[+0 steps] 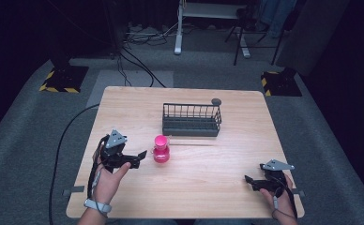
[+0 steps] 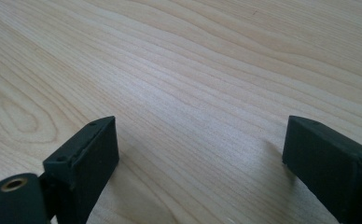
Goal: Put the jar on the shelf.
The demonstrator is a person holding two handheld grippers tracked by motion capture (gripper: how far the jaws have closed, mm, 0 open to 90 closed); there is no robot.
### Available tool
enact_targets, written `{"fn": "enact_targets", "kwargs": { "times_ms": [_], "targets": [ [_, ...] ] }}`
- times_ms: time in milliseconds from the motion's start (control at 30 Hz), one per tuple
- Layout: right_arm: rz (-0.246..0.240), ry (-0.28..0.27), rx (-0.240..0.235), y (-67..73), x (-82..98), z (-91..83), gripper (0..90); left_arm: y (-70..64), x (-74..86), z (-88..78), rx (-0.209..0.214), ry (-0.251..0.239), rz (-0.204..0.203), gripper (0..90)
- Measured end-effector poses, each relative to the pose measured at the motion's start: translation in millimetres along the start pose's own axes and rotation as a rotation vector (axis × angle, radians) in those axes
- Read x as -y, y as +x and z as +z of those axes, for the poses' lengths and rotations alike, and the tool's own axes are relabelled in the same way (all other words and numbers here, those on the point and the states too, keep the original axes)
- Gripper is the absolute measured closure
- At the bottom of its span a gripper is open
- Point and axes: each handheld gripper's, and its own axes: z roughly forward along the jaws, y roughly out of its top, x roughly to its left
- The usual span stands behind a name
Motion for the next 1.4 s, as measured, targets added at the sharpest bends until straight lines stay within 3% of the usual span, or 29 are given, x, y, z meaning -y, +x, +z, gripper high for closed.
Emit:
{"fn": "enact_targets", "kwargs": {
  "times_ms": [600, 1400],
  "targets": [
    [0.000, 0.000, 0.000, 0.0, 0.0, 0.0, 10.6, -8.5, -11.7, 14.7, 0.019, -0.029, 0.022, 5.6],
    [0.000, 0.000, 0.000, 0.0, 0.0, 0.0, 10.5, -18.9, -22.1, 43.8, 0.043, -0.066, 0.008, 9.1]
  ]
}}
